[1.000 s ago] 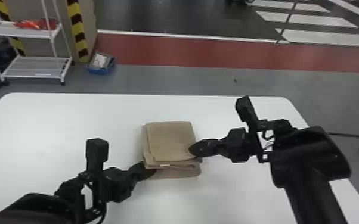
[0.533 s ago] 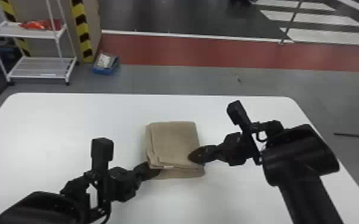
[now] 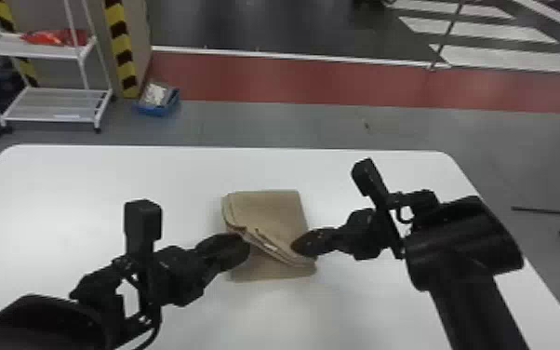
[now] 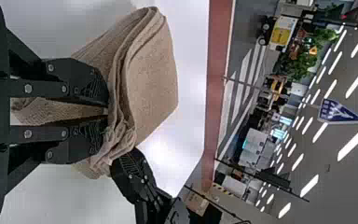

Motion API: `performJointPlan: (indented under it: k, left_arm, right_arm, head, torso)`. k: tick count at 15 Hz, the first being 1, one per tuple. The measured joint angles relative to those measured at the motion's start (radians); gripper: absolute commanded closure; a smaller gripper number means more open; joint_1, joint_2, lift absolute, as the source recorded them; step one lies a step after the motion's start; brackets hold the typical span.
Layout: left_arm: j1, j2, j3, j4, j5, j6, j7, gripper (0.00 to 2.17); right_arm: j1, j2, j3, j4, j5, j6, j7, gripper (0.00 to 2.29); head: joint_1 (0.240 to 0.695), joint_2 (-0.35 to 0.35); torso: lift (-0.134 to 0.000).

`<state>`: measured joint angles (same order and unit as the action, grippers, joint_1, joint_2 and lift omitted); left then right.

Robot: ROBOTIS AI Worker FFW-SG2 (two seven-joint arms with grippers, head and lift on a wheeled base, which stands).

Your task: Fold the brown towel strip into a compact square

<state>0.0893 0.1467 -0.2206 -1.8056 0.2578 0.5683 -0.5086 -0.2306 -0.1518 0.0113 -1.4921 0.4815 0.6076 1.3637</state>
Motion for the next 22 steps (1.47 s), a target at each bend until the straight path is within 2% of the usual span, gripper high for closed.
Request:
performJointPlan:
  k: [2,4,6,7,8,9,10,11,12,13,15,17,19,21,22]
  left_arm:
    - [0.036,0.003,0.037,-0.071,-0.01,-0.005,0.01,0.07]
    - [0.054,0.004,0.084,-0.107,-0.016,-0.036,0.051,0.07]
    - [0.056,0.004,0.111,-0.106,-0.032,-0.108,0.117,0.07]
    - [0.054,0.003,0.128,-0.092,-0.032,-0.141,0.138,0.07]
    - [0.046,0.0,0.148,-0.072,-0.021,-0.162,0.147,0.07]
    - [0.041,-0.003,0.162,-0.055,-0.009,-0.184,0.16,0.07]
    - [0.039,-0.005,0.172,-0.043,0.004,-0.226,0.175,0.07]
    - [0.044,-0.005,0.177,-0.041,0.012,-0.273,0.192,0.07]
    - [0.053,-0.006,0.179,-0.05,0.014,-0.303,0.21,0.07]
    - [0.064,-0.007,0.18,-0.069,0.015,-0.322,0.232,0.07]
    - [0.082,-0.014,0.176,-0.106,0.013,-0.332,0.27,0.07]
    - [0.094,-0.019,0.159,-0.12,-0.005,-0.355,0.324,0.08]
    - [0.105,-0.02,0.14,-0.104,-0.035,-0.392,0.369,0.08]
    - [0.132,-0.022,0.131,-0.094,-0.044,-0.461,0.403,0.08]
    - [0.147,-0.022,0.129,-0.094,-0.05,-0.498,0.42,0.08]
  right_arm:
    - [0.002,0.0,-0.007,-0.003,-0.005,-0.003,0.0,2.02]
    - [0.02,-0.001,-0.024,-0.029,-0.021,-0.006,0.0,2.0]
    - [0.059,-0.001,-0.063,-0.109,-0.066,-0.006,0.0,1.93]
    - [0.083,-0.001,-0.09,-0.161,-0.103,-0.006,0.0,1.79]
    - [0.109,0.0,-0.118,-0.213,-0.147,-0.01,0.0,1.58]
    - [0.134,0.001,-0.143,-0.255,-0.189,-0.016,0.0,0.98]
    - [0.167,0.007,-0.172,-0.297,-0.245,-0.039,-0.009,0.16]
    - [0.201,0.02,-0.2,-0.331,-0.303,-0.077,-0.047,0.0]
    - [0.232,0.038,-0.22,-0.359,-0.344,-0.117,-0.099,0.0]
    - [0.268,0.065,-0.24,-0.389,-0.385,-0.17,-0.176,0.03]
    - [0.337,0.113,-0.261,-0.427,-0.45,-0.275,-0.363,0.06]
    - [0.409,0.144,-0.245,-0.467,-0.475,-0.328,-0.578,0.06]
    - [0.493,0.151,-0.194,-0.527,-0.475,-0.335,-0.764,0.06]
    - [0.581,0.152,-0.137,-0.575,-0.474,-0.395,-0.913,0.06]
    - [0.618,0.152,-0.123,-0.584,-0.48,-0.457,-0.945,0.06]
  head:
    - [0.695,-0.137]
    - [0.695,-0.1]
    - [0.695,-0.077]
    - [0.695,-0.066]
    - [0.695,-0.045]
    - [0.695,-0.036]
    - [0.695,-0.027]
    - [0.695,-0.021]
    - [0.695,-0.017]
    - [0.695,-0.014]
    - [0.695,-0.023]
    - [0.695,-0.038]
    - [0.695,-0.047]
    - [0.695,-0.041]
    - [0.695,-0.037]
  torso:
    - [-0.115]
    - [-0.115]
    - [-0.115]
    - [-0.115]
    - [-0.115]
    - [-0.115]
    - [-0.115]
    - [-0.115]
    - [-0.115]
    - [-0.115]
    - [-0.115]
    - [-0.115]
    - [-0.115]
    - [-0.115]
    - [-0.115]
